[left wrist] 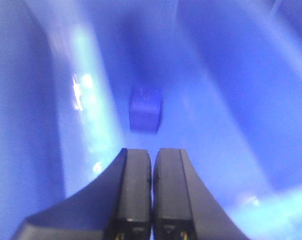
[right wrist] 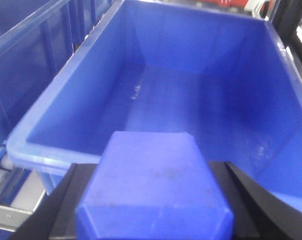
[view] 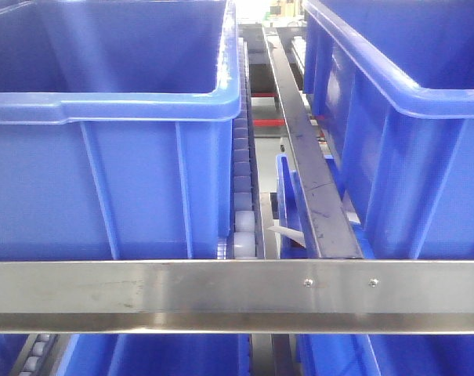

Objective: Pick and sort blue part to right shelf
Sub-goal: 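Lower the left-held blue part into a bin and open the left gripper, then lower the right-held blue part into a bin and open the right gripper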

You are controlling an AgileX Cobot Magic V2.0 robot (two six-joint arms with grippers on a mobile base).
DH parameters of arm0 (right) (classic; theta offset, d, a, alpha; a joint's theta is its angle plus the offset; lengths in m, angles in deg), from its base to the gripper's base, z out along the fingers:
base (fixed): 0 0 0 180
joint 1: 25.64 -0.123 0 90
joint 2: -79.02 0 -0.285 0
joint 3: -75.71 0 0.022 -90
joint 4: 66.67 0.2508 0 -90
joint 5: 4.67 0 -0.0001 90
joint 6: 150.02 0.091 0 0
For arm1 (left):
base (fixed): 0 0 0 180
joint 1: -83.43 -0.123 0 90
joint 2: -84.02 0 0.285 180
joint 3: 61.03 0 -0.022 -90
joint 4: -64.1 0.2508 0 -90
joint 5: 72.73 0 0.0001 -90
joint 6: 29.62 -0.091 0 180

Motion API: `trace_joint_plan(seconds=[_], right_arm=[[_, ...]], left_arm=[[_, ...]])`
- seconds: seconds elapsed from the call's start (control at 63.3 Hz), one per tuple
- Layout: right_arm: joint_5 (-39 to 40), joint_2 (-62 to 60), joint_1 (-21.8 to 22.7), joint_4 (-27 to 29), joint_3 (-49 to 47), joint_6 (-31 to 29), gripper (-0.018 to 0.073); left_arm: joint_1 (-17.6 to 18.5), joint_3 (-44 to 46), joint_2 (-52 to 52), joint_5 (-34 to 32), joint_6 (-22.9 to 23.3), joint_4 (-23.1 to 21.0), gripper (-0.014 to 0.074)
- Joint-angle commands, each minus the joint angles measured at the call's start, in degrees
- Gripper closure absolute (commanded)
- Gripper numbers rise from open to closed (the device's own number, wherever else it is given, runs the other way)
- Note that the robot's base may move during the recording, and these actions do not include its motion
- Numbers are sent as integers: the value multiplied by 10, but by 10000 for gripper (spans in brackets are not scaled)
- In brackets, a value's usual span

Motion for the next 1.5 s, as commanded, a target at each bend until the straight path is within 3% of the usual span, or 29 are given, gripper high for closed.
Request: trace_joint_plan(seconds=[0.0, 0.205, 0.395, 0.537, 0.774, 0.916, 1.484], right_arm=[[51, 64, 3, -14, -55, 8, 312], [26, 242, 3, -3, -176, 35, 312], [-37, 398, 6, 6, -292, 35, 312], [-80, 492, 47, 42, -370, 29, 312], [-90, 613, 166, 153, -450, -106, 312], [-89, 678, 206, 191, -488, -171, 313], [-54, 895, 211, 176, -535, -192, 313]], left_arm=[[4, -20, -64, -61, 1, 3, 471], [4, -91, -199, -58, 1, 3, 471], [4, -116, -259, -50, 1, 3, 471], [4, -118, -268, -18, 1, 3, 471], [4, -118, -268, -3, 1, 3, 472], [4, -118, -268, -3, 1, 3, 472], [4, -118, -268, -3, 1, 1, 472]])
